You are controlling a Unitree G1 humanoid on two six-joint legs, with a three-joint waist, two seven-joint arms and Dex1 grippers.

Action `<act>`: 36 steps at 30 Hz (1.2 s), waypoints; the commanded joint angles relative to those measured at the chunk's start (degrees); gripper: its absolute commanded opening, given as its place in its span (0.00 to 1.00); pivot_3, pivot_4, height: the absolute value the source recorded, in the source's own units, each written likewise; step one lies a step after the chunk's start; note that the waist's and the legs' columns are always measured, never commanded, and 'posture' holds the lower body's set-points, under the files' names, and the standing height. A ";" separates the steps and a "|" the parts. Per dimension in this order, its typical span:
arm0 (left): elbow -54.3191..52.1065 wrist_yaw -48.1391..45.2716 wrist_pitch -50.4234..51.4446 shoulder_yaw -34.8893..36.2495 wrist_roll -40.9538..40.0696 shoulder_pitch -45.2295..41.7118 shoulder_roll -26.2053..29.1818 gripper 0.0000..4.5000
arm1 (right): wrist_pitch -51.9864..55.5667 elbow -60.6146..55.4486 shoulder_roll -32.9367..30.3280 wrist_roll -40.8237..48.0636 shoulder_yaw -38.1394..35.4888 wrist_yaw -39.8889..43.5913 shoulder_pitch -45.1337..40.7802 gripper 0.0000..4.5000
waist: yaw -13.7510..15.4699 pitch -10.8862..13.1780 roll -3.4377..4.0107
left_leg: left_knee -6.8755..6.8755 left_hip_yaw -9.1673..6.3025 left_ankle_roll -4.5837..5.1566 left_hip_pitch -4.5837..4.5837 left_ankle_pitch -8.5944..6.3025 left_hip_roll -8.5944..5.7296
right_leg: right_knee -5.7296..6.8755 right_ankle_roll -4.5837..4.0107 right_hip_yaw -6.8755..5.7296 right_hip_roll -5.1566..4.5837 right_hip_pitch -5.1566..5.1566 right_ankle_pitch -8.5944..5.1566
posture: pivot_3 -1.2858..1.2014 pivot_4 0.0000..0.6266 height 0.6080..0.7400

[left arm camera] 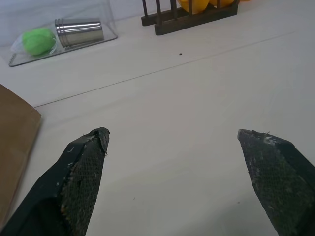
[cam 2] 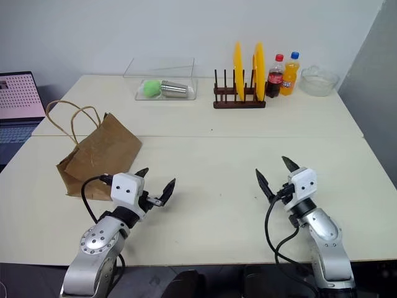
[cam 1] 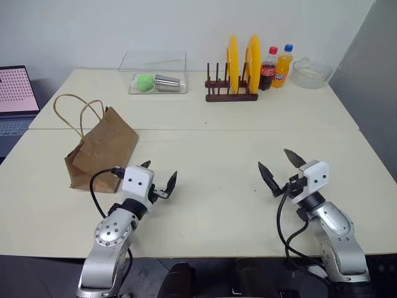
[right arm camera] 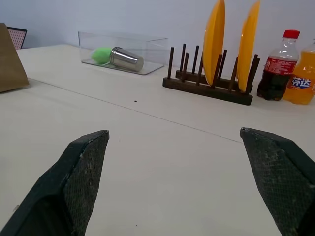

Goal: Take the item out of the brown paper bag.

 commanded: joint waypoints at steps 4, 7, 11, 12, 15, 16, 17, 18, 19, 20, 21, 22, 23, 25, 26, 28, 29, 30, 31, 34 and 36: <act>-3.29 -0.35 -2.09 -0.68 0.56 0.73 0.34 0.99 | -1.12 -0.59 -0.31 0.56 -0.32 0.70 -0.37 1.00 | 0.01 0.00 0.00 | -0.04 0.00 0.00 0.00 0.00 0.00 | -0.03 0.00 0.00 0.00 0.00 0.00 | 0.52 0.24 1.00; -3.42 -0.58 -2.26 -1.28 0.77 1.11 0.41 0.99 | -1.42 -0.38 -0.24 0.32 -0.16 0.97 0.08 1.00 | 0.02 0.00 0.00 | -0.07 -0.01 0.00 0.00 0.00 0.00 | -0.05 0.00 -0.01 0.00 0.00 0.00 | 0.52 0.24 1.00; -3.37 -0.41 -2.11 -1.61 0.92 1.04 0.38 0.99 | -1.49 -0.24 -0.30 0.14 -0.05 1.19 0.22 1.00 | 0.02 0.00 0.00 | -0.07 0.00 0.00 0.00 0.00 0.00 | -0.07 0.00 0.00 0.00 0.00 0.00 | 0.52 0.24 1.00; -3.34 -0.36 -2.06 -1.65 1.00 0.97 0.38 0.99 | -1.49 -0.22 -0.36 0.12 -0.03 1.29 0.26 1.00 | 0.02 0.00 0.00 | -0.07 0.00 0.00 0.00 0.00 0.00 | -0.07 0.00 0.00 0.00 0.00 0.00 | 0.52 0.24 1.00; -3.13 -0.04 -1.68 -1.52 1.30 0.60 0.38 0.99 | -1.46 -0.15 -0.49 0.11 -0.02 1.52 0.30 1.00 | 0.02 0.00 0.00 | -0.08 -0.01 0.00 0.00 0.00 0.00 | -0.08 0.00 0.00 0.00 0.00 0.00 | 0.52 0.24 1.00; -3.06 0.04 -1.56 -1.43 1.35 0.49 0.37 0.99 | -1.45 -0.12 -0.51 0.09 0.01 1.54 0.27 1.00 | 0.02 0.00 0.00 | -0.08 -0.01 0.00 0.00 0.00 0.00 | -0.08 0.00 0.00 0.00 0.00 0.00 | 0.52 0.24 1.00; -3.02 0.11 -1.44 -1.35 1.39 0.38 0.37 0.99 | -1.44 -0.11 -0.56 0.11 0.06 1.64 0.24 1.00 | 0.02 0.00 0.00 | -0.08 -0.01 0.00 0.00 0.00 0.00 | -0.09 0.00 0.00 0.00 0.00 0.00 | 0.52 0.24 1.00; -3.02 0.21 -1.36 -1.30 1.49 0.30 0.36 0.99 | -1.41 -0.09 -0.60 0.13 0.12 1.73 0.20 1.00 | 0.02 0.00 0.00 | -0.08 0.00 0.00 0.00 0.00 0.00 | -0.09 0.00 -0.01 0.00 0.00 0.00 | 0.52 0.24 1.00; -3.06 0.32 -1.31 -1.26 1.60 0.24 0.36 0.99 | -1.40 -0.07 -0.64 0.16 0.16 1.83 0.17 1.00 | 0.02 0.00 0.00 | -0.08 -0.01 0.00 0.00 0.00 0.00 | -0.09 0.00 0.00 0.00 0.00 0.00 | 0.52 0.24 1.00; -3.10 0.49 -1.26 -1.15 1.77 0.16 0.38 0.99 | -1.37 -0.05 -0.66 0.17 0.25 1.94 0.12 1.00 | 0.02 0.00 0.00 | -0.08 -0.01 0.00 0.00 0.00 0.00 | -0.09 0.00 0.00 0.00 0.00 0.00 | 0.52 0.24 1.00; -3.14 0.68 -1.19 -1.03 1.93 0.10 0.39 0.99 | -1.37 -0.02 -0.69 0.18 0.33 2.08 0.06 1.00 | 0.02 0.00 0.00 | -0.09 -0.01 0.00 0.00 0.00 0.00 | -0.10 0.00 -0.01 0.00 0.00 0.00 | 0.52 0.24 1.00; -3.20 0.90 -1.17 -0.83 2.10 0.04 0.41 0.99 | -1.40 0.04 -0.75 0.11 0.48 2.29 -0.06 1.00 | 0.02 0.00 0.00 | -0.09 -0.01 0.00 0.00 0.00 0.00 | -0.10 0.00 -0.01 0.00 0.00 0.00 | 0.52 0.24 1.00; -3.32 1.22 -1.02 -0.61 2.26 0.02 0.36 0.99 | -1.45 0.13 -0.79 0.02 0.60 2.48 -0.21 1.00 | 0.02 0.00 0.00 | -0.09 -0.01 0.00 0.00 0.00 0.00 | -0.10 0.00 -0.01 0.00 0.00 0.00 | 0.52 0.24 1.00; -3.59 1.70 -0.71 -0.22 2.46 0.01 0.34 0.99 | -1.43 0.26 -0.80 -0.14 0.77 2.61 -0.53 1.00 | 0.02 0.00 0.00 | -0.10 -0.01 0.00 0.00 0.00 0.00 | -0.11 0.00 -0.01 0.00 0.00 0.00 | 0.52 0.24 1.00; -3.82 1.93 -0.50 -0.09 2.55 -0.01 0.36 0.99 | -1.38 0.34 -0.87 -0.07 0.81 2.78 -0.76 1.00 | 0.02 0.00 0.00 | -0.10 -0.01 0.00 0.00 0.00 0.00 | -0.11 0.00 -0.01 0.00 0.01 0.00 | 0.52 0.24 1.00; -4.97 2.67 0.16 0.67 2.66 0.06 0.33 0.99 | -0.93 0.40 -1.07 0.86 0.95 3.61 -1.97 1.00 | 0.01 0.00 0.00 | -0.10 -0.01 0.00 0.00 0.00 0.00 | -0.12 0.00 -0.01 0.00 0.01 0.00 | 0.52 0.24 1.00; -6.29 3.03 0.99 1.25 2.64 0.18 0.39 0.99 | -0.13 0.27 -1.13 2.24 0.99 4.52 -3.29 1.00 | -0.03 0.00 0.00 | -0.10 -0.01 0.00 0.00 0.00 0.00 | -0.13 0.00 -0.01 0.00 0.01 0.00 | 0.52 0.24 1.00; -7.59 3.30 2.00 1.88 2.50 0.28 0.48 0.99 | 0.90 0.03 -1.14 3.74 1.09 5.48 -4.62 1.00 | -0.04 0.00 0.01 | -0.10 0.00 0.00 0.00 0.00 0.00 | -0.13 0.00 0.00 0.00 0.01 0.00 | 0.52 0.24 1.00; -8.83 3.48 3.20 2.63 2.09 0.31 0.60 0.99 | 2.03 -0.35 -1.17 5.13 1.29 6.38 -5.94 1.00 | -0.07 0.00 0.00 | -0.10 0.00 0.00 0.00 0.00 0.00 | -0.14 0.00 0.00 0.00 0.01 0.01 | 0.52 0.24 1.00; -14.03 3.54 8.23 6.57 -0.91 0.52 0.79 0.99 | 7.60 -2.09 -2.72 11.26 2.18 11.27 -11.28 1.00 | -0.09 0.00 0.00 | -0.10 -0.01 0.00 0.00 0.00 0.02 | -0.13 0.00 -0.01 0.03 0.01 0.01 | 0.52 0.24 1.00; -17.56 3.08 12.23 10.76 -3.96 0.47 1.50 0.99 | 12.54 -3.24 -4.67 16.11 3.06 15.30 -15.45 1.00 | -0.13 0.02 0.02 | -0.11 -0.04 0.00 -0.01 0.00 0.03 | -0.16 0.00 -0.05 0.03 0.01 0.01 | 0.52 0.24 1.00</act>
